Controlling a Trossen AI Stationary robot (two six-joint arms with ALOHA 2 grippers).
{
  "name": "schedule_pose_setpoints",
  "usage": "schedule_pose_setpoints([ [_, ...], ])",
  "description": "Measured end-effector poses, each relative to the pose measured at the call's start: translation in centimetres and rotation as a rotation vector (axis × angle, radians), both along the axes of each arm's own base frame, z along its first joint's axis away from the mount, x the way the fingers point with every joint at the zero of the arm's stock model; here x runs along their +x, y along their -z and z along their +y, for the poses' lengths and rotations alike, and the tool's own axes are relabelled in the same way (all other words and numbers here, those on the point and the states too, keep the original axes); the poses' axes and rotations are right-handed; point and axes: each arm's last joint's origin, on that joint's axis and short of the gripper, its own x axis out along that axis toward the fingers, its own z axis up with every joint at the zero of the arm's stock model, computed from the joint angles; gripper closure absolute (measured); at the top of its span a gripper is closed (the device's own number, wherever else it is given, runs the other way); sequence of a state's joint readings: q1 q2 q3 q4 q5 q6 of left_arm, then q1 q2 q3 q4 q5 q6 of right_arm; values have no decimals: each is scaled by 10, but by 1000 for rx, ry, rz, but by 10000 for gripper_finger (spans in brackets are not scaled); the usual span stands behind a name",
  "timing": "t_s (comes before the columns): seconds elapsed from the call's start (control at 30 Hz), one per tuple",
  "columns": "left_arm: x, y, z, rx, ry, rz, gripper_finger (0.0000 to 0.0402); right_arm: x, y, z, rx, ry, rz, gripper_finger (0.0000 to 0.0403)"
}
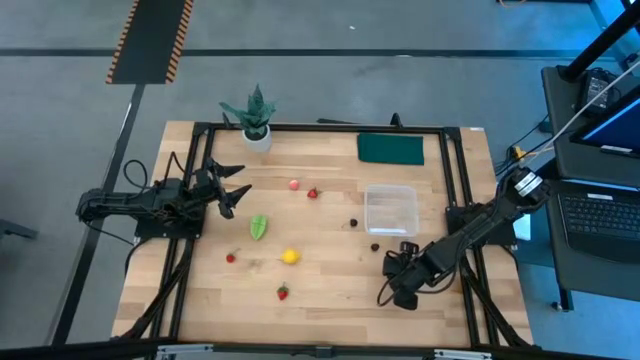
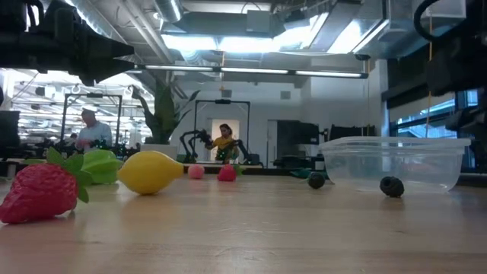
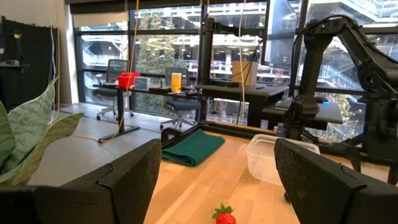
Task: Pick and placing Produce into tupperware
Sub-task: Put the blueberry into the transparent container
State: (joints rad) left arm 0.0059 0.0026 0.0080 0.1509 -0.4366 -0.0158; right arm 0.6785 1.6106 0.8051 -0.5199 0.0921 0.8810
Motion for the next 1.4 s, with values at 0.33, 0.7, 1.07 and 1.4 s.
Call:
schedule_pose_setpoints([
  [0.33, 0, 0, 0, 0, -1, 1, 97, 2, 6, 2, -8, 1, 11, 186],
  [0.7, 0, 0, 0, 0, -1, 1, 97, 1, 7, 1, -15, 2, 19, 288],
  [1.07, 0, 0, 0, 1, -1, 2, 97, 2, 7, 2, 0, -1, 18, 340],
  [1.4, 0, 0, 0, 1, 0, 2, 97, 1, 4, 1, 14, 1, 21, 342],
])
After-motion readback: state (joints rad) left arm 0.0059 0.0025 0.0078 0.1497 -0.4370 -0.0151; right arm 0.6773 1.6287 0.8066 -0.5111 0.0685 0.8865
